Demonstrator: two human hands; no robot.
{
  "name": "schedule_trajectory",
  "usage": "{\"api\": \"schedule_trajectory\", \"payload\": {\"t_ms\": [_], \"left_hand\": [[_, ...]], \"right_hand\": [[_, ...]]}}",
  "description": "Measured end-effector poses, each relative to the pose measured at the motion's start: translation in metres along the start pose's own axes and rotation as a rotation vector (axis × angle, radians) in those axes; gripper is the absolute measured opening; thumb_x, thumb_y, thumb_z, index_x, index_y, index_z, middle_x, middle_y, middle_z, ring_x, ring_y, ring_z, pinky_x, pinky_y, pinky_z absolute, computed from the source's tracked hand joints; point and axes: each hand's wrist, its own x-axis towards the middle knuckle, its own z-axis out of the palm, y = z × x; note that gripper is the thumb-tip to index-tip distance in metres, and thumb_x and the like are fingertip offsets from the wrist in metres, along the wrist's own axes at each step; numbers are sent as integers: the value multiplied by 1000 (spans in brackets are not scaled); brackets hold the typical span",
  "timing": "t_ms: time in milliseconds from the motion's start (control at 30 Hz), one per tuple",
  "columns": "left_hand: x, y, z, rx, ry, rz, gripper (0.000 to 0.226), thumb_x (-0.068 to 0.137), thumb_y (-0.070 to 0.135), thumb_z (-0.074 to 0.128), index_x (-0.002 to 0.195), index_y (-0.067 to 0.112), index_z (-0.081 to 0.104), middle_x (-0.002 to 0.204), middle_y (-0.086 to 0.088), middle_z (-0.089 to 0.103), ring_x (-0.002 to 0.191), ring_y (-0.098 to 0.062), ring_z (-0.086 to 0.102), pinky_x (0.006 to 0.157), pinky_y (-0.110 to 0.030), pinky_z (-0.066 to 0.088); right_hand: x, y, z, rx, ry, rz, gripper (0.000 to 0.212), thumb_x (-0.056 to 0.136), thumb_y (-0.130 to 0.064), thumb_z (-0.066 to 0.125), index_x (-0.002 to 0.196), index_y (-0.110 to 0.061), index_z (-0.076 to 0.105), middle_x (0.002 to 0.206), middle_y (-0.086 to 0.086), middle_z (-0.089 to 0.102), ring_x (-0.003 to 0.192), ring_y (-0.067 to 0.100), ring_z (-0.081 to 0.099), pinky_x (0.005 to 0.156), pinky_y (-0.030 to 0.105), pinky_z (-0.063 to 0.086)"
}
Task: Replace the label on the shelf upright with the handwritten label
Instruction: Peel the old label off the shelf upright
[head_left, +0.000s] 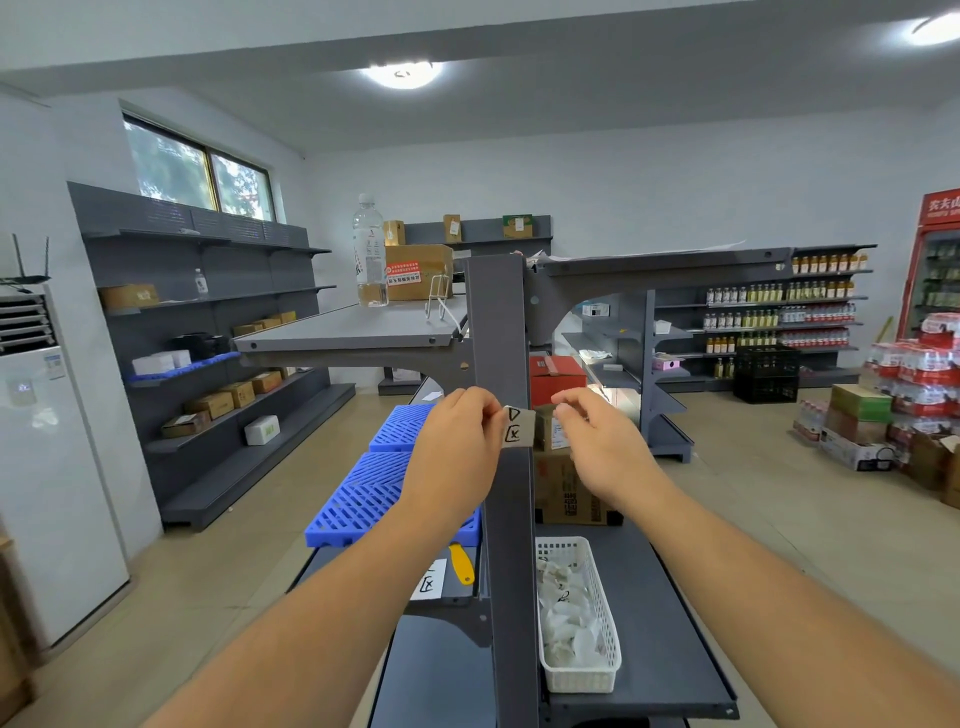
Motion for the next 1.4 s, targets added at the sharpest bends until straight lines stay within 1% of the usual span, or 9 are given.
{"api": "schedule_trajectory", "payload": {"t_ms": [133,300,500,667,833,900,1033,1200,1400], "left_hand": [[-3,1,-7,-28,-44,82,14,105,30,52,91,28,53,92,10,58,95,-11,57,68,-15,51],[-7,-3,-12,-35,-6,198,11,102,28,57,94,22,61,89,8,60,86,-11,53,71,-19,47],[-11,-6,-15,-46,-18,232,7,100,25,60,95,21,64,88,9,60,83,-10,53,73,-23,46],[-13,-10,-16,-43,-86,257,8,98,29,61,100,24,67,91,12,61,85,-6,55,79,-27,54],[-12,-10,-16,-187,-107,147,22,94,34,70,115,28,64,103,14,59,88,3,58,75,-11,48],[-11,-11,-17,-206,-101,138,28,92,30,73,119,26,65,105,12,63,89,1,60,79,-13,50],[-11,-14,-23,-240,-24,107,12,93,28,72,104,24,73,89,10,72,85,-7,67,76,-22,56],[-10,-15,-22,-118,55,129,9,96,26,68,91,20,72,75,5,65,68,-12,57,61,-25,46],[-9,-19,-22,-211,-26,152,9,93,18,68,92,23,75,77,9,68,73,-8,62,70,-28,54]], "right_hand": [[2,-6,2,172,-26,125,35,108,-36,36,114,-20,68,106,1,68,95,18,62,89,41,54],[-4,-10,9,304,-199,305,38,107,-44,40,103,-19,69,82,0,63,74,16,52,62,28,41],[-4,-6,17,541,-248,332,24,102,-27,59,99,-11,76,90,5,65,70,14,51,55,24,40],[-3,-4,14,537,-166,256,16,100,-16,64,102,-12,79,85,6,67,68,12,52,57,24,42],[-3,-6,17,534,-86,229,11,98,-17,69,98,-19,80,90,2,74,83,17,60,65,28,45],[-5,-8,18,582,-134,241,13,95,-18,71,92,-22,82,92,2,76,84,18,59,65,29,43],[-8,-13,20,718,-204,275,15,94,-10,72,87,-18,83,72,-4,71,66,11,51,57,24,41],[-10,-28,24,796,-207,325,12,96,-18,72,98,-8,78,78,4,75,67,11,66,64,25,55],[-7,-26,30,768,-114,345,8,94,-11,74,89,-7,80,70,0,77,70,12,65,73,27,57]]}}
